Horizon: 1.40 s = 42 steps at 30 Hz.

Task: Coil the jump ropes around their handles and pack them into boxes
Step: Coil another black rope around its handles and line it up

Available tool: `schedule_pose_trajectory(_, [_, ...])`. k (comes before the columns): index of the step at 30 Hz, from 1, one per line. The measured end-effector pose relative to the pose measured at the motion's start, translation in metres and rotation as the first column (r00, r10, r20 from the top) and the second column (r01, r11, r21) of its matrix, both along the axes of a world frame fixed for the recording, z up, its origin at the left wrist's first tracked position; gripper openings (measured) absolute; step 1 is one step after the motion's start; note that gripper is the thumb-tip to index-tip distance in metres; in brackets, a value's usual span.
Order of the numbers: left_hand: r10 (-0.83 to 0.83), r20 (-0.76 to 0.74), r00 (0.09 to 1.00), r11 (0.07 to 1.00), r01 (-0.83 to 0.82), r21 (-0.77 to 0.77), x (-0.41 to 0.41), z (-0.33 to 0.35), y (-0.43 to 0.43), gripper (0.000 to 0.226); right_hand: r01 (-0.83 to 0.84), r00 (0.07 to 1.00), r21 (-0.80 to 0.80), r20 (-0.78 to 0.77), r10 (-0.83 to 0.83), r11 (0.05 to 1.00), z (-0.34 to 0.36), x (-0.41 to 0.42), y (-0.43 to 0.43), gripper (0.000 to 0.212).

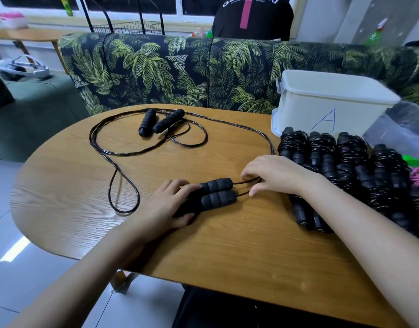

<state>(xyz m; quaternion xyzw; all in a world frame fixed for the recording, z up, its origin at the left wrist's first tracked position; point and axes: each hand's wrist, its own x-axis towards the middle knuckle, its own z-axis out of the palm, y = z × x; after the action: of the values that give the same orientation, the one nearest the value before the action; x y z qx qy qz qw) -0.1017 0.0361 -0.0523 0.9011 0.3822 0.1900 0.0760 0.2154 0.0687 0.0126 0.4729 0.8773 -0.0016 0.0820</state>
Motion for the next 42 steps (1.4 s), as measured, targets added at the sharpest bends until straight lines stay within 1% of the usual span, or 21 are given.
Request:
schedule_pose_trajectory(2, [0.012, 0.002, 1.000, 1.000, -0.012, -0.015, 0.003, -0.003, 0.002, 0.066, -0.050, 0.996, 0.072, 0.081, 0.044, 0.996, 0.002, -0.002, 0.004, 0.015])
schedule_pose_trajectory(3, [0.011, 0.001, 1.000, 1.000, -0.011, -0.012, 0.002, -0.005, 0.003, 0.066, -0.059, 0.992, 0.109, 0.115, 0.046, 0.992, 0.003, -0.001, 0.005, 0.007])
schedule_pose_trajectory(5, [-0.004, -0.004, 1.000, 1.000, 0.005, 0.011, 0.000, -0.006, 0.004, 0.066, -0.031, 0.993, 0.192, 0.121, 0.008, 0.981, 0.009, 0.007, 0.007, 0.004])
schedule_pose_trajectory(7, [-0.016, 0.014, 1.000, 1.000, 0.016, 0.002, -0.002, -0.007, 0.004, 0.065, 0.022, 0.998, 0.279, 0.043, -0.036, 0.960, 0.020, 0.021, 0.009, 0.007])
schedule_pose_trajectory(10, [-0.023, 0.072, 0.997, 1.000, 0.024, -0.013, -0.003, -0.008, 0.003, 0.064, 0.147, 0.989, 0.313, -0.044, -0.141, 0.938, 0.037, 0.041, 0.005, 0.006])
schedule_pose_trajectory(13, [-0.022, 0.104, 0.994, 1.000, 0.022, -0.008, 0.006, -0.004, 0.005, 0.063, 0.252, 0.966, 0.361, -0.147, -0.213, 0.898, 0.033, 0.054, 0.002, 0.011])
schedule_pose_trajectory(15, [-0.014, 0.104, 0.995, 1.000, 0.012, 0.012, 0.015, -0.003, 0.008, 0.063, 0.357, 0.928, 0.338, -0.231, -0.291, 0.871, 0.025, 0.060, 0.003, 0.013])
schedule_pose_trajectory(17, [0.002, 0.060, 0.998, 1.000, -0.003, 0.022, 0.022, -0.005, 0.013, 0.062, 0.394, 0.915, 0.287, -0.210, -0.344, 0.873, 0.017, 0.065, 0.004, 0.017])
schedule_pose_trajectory(18, [0.008, 0.046, 0.999, 1.000, -0.009, 0.007, 0.024, -0.006, 0.015, 0.062, 0.380, 0.920, 0.273, -0.212, -0.330, 0.884, 0.015, 0.064, 0.002, 0.021])
schedule_pose_trajectory(20, [0.002, 0.055, 0.998, 0.999, 0.001, -0.054, 0.024, -0.008, 0.019, 0.062, 0.339, 0.920, 0.285, -0.300, -0.253, 0.896, 0.017, 0.058, -0.003, 0.031])
schedule_pose_trajectory(22, [-0.020, 0.076, 0.997, 0.995, 0.028, -0.097, 0.021, -0.007, 0.021, 0.064, 0.272, 0.915, 0.278, -0.371, -0.158, 0.921, 0.022, 0.043, -0.011, 0.031])
schedule_pose_trajectory(23, [-0.031, 0.090, 0.995, 0.993, 0.040, -0.110, 0.019, -0.005, 0.021, 0.065, 0.223, 0.922, 0.221, -0.365, -0.131, 0.949, 0.023, 0.033, -0.016, 0.024])
schedule_pose_trajectory(24, [-0.037, 0.108, 0.993, 0.991, 0.050, -0.121, 0.018, -0.004, 0.020, 0.066, 0.176, 0.935, 0.118, -0.330, -0.129, 0.977, 0.022, 0.022, -0.020, 0.016])
schedule_pose_trajectory(25, [-0.037, 0.132, 0.991, 0.990, 0.055, -0.133, 0.016, -0.004, 0.020, 0.066, 0.144, 0.954, 0.014, -0.267, -0.135, 0.989, 0.018, 0.012, -0.022, 0.019])
schedule_pose_trajectory(26, [-0.032, 0.153, 0.988, 0.988, 0.055, -0.146, 0.014, -0.003, 0.019, 0.067, 0.133, 0.971, -0.055, -0.191, -0.141, 0.990, 0.013, 0.003, -0.023, 0.028])
schedule_pose_trajectory(27, [-0.026, 0.172, 0.985, 0.986, 0.054, -0.160, 0.012, -0.004, 0.018, 0.067, 0.136, 0.981, -0.082, -0.126, -0.146, 0.987, 0.007, -0.002, -0.023, 0.035])
schedule_pose_trajectory(29, [-0.019, 0.191, 0.981, 0.981, 0.055, -0.184, 0.009, -0.005, 0.017, 0.066, 0.147, 0.982, -0.068, -0.111, -0.154, 0.987, 0.000, -0.005, -0.022, 0.035])
schedule_pose_trajectory(31, [-0.016, 0.193, 0.981, 0.982, 0.052, -0.183, 0.008, -0.007, 0.017, 0.066, 0.131, 0.976, -0.057, -0.166, -0.138, 0.990, -0.002, -0.005, -0.022, 0.024])
schedule_pose_trajectory(32, [-0.012, 0.194, 0.981, 0.982, 0.048, -0.182, 0.008, -0.007, 0.017, 0.066, 0.121, 0.976, -0.059, -0.173, -0.129, 0.991, -0.002, -0.004, -0.022, 0.022])
schedule_pose_trajectory(37, [0.001, 0.202, 0.979, 0.980, 0.039, -0.196, 0.009, -0.006, 0.016, 0.070, 0.117, 0.968, -0.066, -0.215, -0.129, 0.991, -0.003, 0.002, -0.023, 0.041])
schedule_pose_trajectory(42, [0.019, 0.194, 0.981, 0.980, 0.020, -0.196, 0.012, -0.002, 0.012, 0.073, 0.120, 0.968, -0.052, -0.216, -0.128, 0.991, -0.005, 0.002, -0.025, 0.039])
